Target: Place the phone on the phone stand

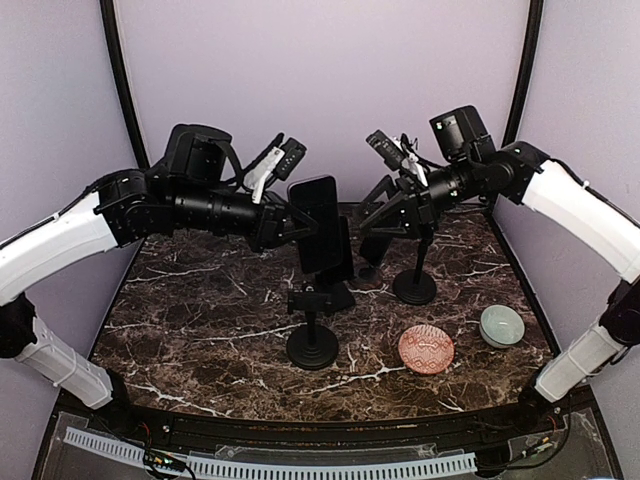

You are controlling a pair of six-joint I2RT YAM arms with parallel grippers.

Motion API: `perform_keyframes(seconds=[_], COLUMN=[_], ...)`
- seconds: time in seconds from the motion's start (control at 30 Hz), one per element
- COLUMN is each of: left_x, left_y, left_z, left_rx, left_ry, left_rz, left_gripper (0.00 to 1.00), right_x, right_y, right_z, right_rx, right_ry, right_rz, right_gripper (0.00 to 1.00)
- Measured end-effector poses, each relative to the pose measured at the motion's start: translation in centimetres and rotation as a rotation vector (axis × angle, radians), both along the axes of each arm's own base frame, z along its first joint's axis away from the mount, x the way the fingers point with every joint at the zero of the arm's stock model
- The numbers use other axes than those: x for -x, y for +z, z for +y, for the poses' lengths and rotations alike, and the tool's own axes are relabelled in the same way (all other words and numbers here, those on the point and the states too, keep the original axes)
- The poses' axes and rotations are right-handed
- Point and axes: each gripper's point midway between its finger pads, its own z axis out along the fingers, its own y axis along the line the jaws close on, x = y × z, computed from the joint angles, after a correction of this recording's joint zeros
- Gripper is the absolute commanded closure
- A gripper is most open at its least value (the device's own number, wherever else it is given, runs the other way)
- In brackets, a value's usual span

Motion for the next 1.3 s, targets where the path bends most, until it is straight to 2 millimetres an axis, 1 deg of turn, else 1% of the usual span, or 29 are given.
perform_keyframes(seconds=[0.07,0.13,0.17,0.23,0.33,0.37,0.43,0.57,0.73,0.83,0.93,1.03,1.1,1.13,1.3], left_x=[-0.8,-1.2,-1.3,-1.3,-1.0,-1.0,-1.0,-1.2,-1.1,-1.0,-0.9,-0.8,-0.8,-0.8,-0.8], left_y=[0.6,1.3,1.8,2.3,2.4,2.3,2.0,1.3,1.0,1.3,1.5,1.2,1.0,0.9,0.8], left_z=[1.6,2.8,3.8,5.1,6.1,6.3,6.4,6.5,6.9,7.1,7.2,7.3,7.3,7.3,7.3], left_rx=[-0.008,0.001,0.008,0.020,0.032,0.031,0.027,0.016,0.018,0.029,0.040,0.042,0.041,0.040,0.039], left_ry=[0.057,0.100,0.128,0.162,0.186,0.193,0.201,0.213,0.226,0.231,0.234,0.235,0.234,0.235,0.235], left_rz=[-0.021,-0.045,-0.060,-0.077,-0.086,-0.085,-0.080,-0.072,-0.066,-0.067,-0.071,-0.067,-0.064,-0.063,-0.061], left_gripper=[1.00,1.00,1.00,1.00,1.00,1.00,1.00,1.00,1.00,1.00,1.00,1.00,1.00,1.00,1.00], right_x=[0.5,0.9,1.0,1.4,2.4,2.5,3.1,3.0,2.7,3.4,4.3,4.5,4.4,4.3,3.5], right_y=[-1.7,-3.7,-4.5,-6.7,-8.8,-9.2,-9.6,-10.3,-12.7,-13.8,-14.3,-14.6,-14.9,-15.0,-15.2], right_z=[-0.6,-1.0,-1.1,-1.0,-0.6,-0.5,0.3,1.4,2.5,3.4,3.8,4.1,4.2,4.3,4.4], right_rx=[0.026,0.059,0.076,0.116,0.163,0.173,0.186,0.191,0.231,0.254,0.267,0.273,0.279,0.282,0.295], right_ry=[-0.018,-0.026,-0.029,-0.025,-0.005,-0.006,0.010,0.004,-0.005,0.013,0.032,0.036,0.032,0.027,-0.021], right_rz=[0.018,0.049,0.064,0.093,0.118,0.120,0.108,0.086,0.085,0.076,0.068,0.069,0.074,0.076,0.069], right_gripper=[0.46,0.46,0.45,0.45,0.43,0.43,0.43,0.43,0.41,0.41,0.44,0.49,0.50,0.50,0.42])
